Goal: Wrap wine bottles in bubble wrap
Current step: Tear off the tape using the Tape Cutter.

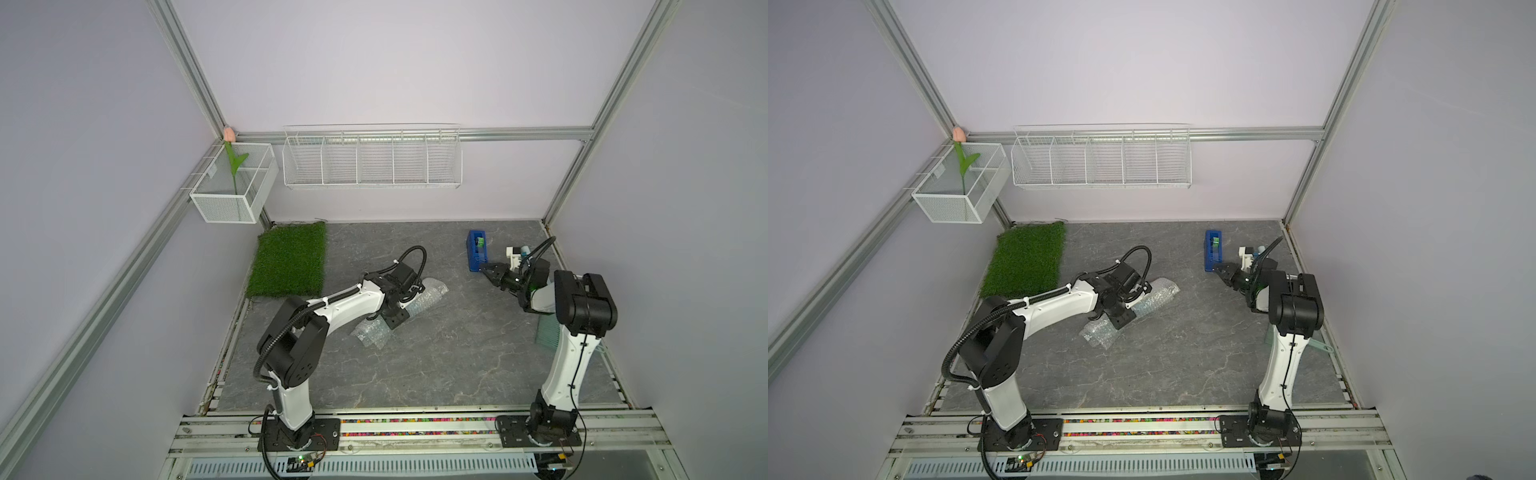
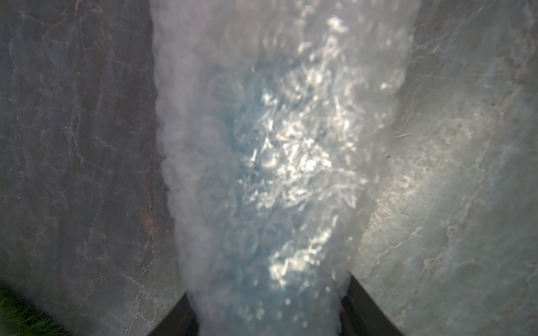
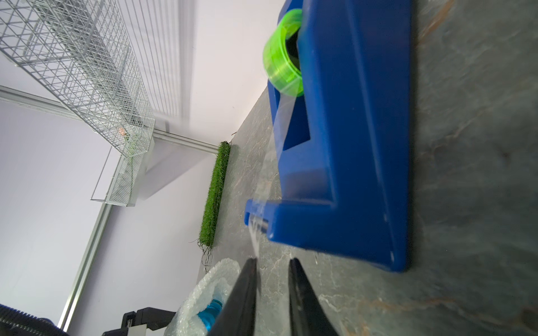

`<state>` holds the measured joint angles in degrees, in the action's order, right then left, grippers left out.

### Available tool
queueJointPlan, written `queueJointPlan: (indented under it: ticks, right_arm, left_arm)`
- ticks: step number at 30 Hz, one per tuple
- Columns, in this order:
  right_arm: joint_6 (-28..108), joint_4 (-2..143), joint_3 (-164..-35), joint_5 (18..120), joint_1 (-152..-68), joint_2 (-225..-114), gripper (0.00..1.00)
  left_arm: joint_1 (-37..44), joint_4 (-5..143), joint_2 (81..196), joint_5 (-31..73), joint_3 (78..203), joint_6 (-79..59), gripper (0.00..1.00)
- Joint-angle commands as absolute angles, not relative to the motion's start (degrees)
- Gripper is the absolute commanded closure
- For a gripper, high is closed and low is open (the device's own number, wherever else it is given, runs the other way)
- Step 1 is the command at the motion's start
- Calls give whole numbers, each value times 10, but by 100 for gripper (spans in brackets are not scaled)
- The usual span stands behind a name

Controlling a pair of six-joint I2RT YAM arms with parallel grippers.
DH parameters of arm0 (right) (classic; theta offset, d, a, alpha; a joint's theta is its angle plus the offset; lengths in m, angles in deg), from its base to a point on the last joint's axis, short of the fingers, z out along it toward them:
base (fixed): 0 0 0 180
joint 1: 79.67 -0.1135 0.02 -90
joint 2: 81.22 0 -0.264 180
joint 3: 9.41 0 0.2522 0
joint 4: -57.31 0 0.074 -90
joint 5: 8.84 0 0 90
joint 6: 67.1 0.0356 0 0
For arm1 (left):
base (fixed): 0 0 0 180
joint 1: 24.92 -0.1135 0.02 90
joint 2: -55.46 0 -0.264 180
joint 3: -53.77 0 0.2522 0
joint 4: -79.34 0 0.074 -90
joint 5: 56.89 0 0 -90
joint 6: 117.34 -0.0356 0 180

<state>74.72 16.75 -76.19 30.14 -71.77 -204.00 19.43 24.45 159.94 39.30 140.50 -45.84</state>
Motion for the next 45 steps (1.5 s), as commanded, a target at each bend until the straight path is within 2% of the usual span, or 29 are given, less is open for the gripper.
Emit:
queueJointPlan:
  ticks: [1, 4, 10, 12, 16, 23, 37, 41, 45]
  right_arm:
    - [751, 155, -763, 295, -714, -2052, 84]
    - [746, 169, -769, 295, -714, -2052, 92]
    - [706, 244, -778, 303, -714, -2030, 93]
    - [664, 337, -789, 320, -714, -2012, 93]
    - [507, 637, -853, 404, -725, -1971, 93]
    - [425, 853, -925, 542, -750, -1960, 93]
    - [440, 901, -918, 642, -762, -1951, 93]
    - [414, 875, -900, 606, -765, -1910, 93]
    - [345, 880, -883, 527, -790, -1822, 93]
  left_arm:
    - [189, 229, 1614, 407, 1419, -460, 41]
    - [189, 229, 1615, 408, 1417, -460, 41]
    - [189, 232, 1615, 412, 1415, -461, 41]
    - [189, 234, 1615, 412, 1415, -461, 41]
    - [188, 237, 1615, 413, 1415, -464, 41]
    - [185, 243, 1616, 410, 1414, -467, 41]
    - [175, 249, 1622, 400, 1411, -467, 41]
    - [171, 251, 1620, 394, 1411, -466, 41]
    - [166, 256, 1608, 364, 1408, -459, 41]
